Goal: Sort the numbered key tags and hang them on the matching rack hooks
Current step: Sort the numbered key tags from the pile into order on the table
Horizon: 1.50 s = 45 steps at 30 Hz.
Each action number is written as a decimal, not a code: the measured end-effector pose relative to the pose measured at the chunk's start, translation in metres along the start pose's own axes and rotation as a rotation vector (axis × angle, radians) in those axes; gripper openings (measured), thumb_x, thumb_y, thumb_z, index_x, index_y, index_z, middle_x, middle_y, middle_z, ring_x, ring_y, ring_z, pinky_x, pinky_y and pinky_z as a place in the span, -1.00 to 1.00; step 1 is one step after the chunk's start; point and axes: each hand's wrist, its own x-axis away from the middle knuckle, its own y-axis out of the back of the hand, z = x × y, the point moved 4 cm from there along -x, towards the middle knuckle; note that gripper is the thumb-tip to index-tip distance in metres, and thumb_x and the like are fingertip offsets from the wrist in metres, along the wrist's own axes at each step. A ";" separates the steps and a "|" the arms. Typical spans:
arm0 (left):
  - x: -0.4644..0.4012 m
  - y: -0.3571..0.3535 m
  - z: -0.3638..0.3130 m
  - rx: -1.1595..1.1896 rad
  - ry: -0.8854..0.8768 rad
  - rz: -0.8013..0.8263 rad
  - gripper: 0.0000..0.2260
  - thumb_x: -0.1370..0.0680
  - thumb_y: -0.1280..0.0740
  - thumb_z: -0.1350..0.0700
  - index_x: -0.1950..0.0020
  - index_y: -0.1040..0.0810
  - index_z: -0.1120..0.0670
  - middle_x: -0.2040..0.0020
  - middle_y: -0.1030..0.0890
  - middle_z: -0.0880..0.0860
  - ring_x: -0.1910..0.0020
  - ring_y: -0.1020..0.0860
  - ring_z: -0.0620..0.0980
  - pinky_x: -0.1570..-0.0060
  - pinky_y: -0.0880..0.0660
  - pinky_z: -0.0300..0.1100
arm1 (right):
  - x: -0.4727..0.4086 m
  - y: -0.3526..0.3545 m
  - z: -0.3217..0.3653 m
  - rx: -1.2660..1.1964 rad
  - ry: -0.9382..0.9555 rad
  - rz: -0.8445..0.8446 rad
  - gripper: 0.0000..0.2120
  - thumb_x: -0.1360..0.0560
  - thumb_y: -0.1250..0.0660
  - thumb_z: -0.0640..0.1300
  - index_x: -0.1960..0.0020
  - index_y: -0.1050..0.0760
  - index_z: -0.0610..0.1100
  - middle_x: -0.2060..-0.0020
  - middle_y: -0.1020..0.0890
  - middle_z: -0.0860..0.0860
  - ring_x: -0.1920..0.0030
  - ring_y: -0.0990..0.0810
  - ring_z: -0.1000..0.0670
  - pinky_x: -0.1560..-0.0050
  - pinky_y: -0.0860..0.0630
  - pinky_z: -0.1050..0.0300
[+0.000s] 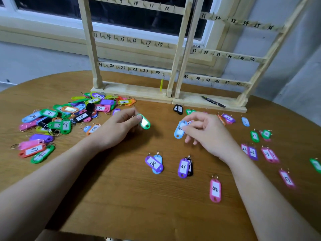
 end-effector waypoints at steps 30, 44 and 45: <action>-0.055 -0.135 -0.099 -0.218 -0.150 0.222 -0.91 -0.60 -0.40 0.17 0.07 -0.61 0.17 0.27 -0.65 -0.01 0.35 -0.50 -0.23 0.24 -0.44 -0.36 | 0.120 0.082 -0.057 0.201 -0.063 -0.089 -0.89 -0.54 -0.42 -0.06 0.16 -0.63 0.01 0.27 -0.62 -0.04 0.37 -0.46 0.16 0.31 -0.46 0.21; -0.158 -0.260 -0.121 -0.413 -0.078 0.304 -0.90 -0.56 -0.42 0.09 0.05 -0.71 0.07 0.16 -0.70 0.04 0.19 -0.60 -0.04 0.27 -0.45 -0.22 | 0.119 0.168 -0.096 0.100 -0.093 -0.310 -0.87 -0.55 -0.42 -0.11 0.18 -0.64 -0.05 0.29 -0.63 -0.07 0.35 -0.52 0.06 0.30 -0.49 0.01; -0.162 -0.265 -0.121 -0.439 -0.066 0.312 -0.89 -0.56 -0.42 0.07 0.04 -0.72 0.06 0.16 -0.70 0.05 0.19 -0.60 -0.03 0.28 -0.45 -0.22 | 0.118 0.170 -0.098 0.094 -0.093 -0.309 -0.86 -0.56 -0.42 -0.12 0.18 -0.64 -0.05 0.30 -0.63 -0.07 0.35 -0.53 0.04 0.28 -0.50 -0.02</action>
